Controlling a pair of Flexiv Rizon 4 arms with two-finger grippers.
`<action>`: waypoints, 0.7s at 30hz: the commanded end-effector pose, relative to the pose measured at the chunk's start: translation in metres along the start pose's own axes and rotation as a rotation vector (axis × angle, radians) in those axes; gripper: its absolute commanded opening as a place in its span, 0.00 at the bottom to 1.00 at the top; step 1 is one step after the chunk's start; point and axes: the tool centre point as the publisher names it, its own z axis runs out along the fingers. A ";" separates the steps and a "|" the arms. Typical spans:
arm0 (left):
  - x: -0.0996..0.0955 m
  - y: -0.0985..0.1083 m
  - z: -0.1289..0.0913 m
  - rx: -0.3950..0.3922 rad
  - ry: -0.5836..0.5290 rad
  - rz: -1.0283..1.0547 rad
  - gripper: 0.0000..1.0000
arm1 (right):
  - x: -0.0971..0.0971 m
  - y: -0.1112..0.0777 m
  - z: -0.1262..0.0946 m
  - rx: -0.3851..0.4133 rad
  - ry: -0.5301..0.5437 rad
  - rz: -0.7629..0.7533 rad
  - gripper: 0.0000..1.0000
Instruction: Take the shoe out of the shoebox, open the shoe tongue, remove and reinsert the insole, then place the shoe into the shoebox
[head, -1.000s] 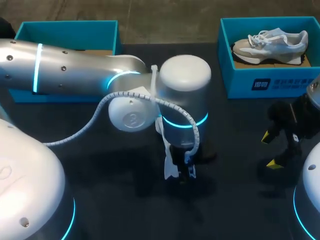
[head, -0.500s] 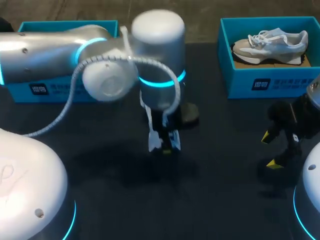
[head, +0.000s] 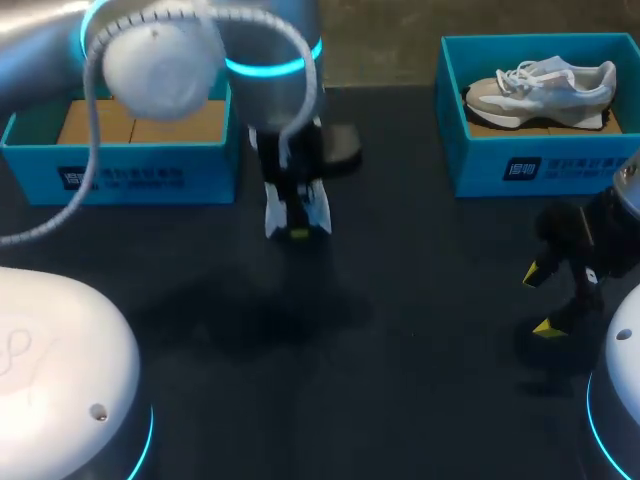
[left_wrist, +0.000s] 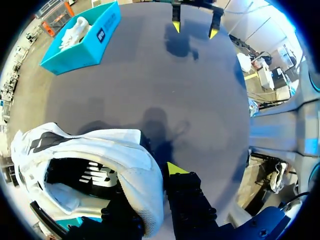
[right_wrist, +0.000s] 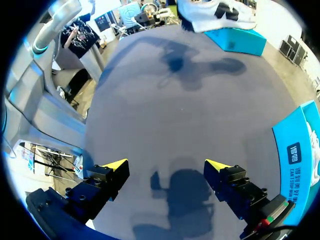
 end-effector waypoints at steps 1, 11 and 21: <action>-0.011 0.001 -0.045 -0.035 -0.008 -0.017 0.00 | 0.001 0.000 0.001 0.003 -0.003 0.001 1.00; -0.011 0.001 -0.045 -0.035 -0.008 -0.017 0.00 | 0.001 0.000 0.001 0.003 -0.003 0.001 1.00; -0.020 0.015 -0.062 -0.023 -0.005 -0.003 0.00 | 0.001 0.000 0.001 0.003 -0.003 0.001 1.00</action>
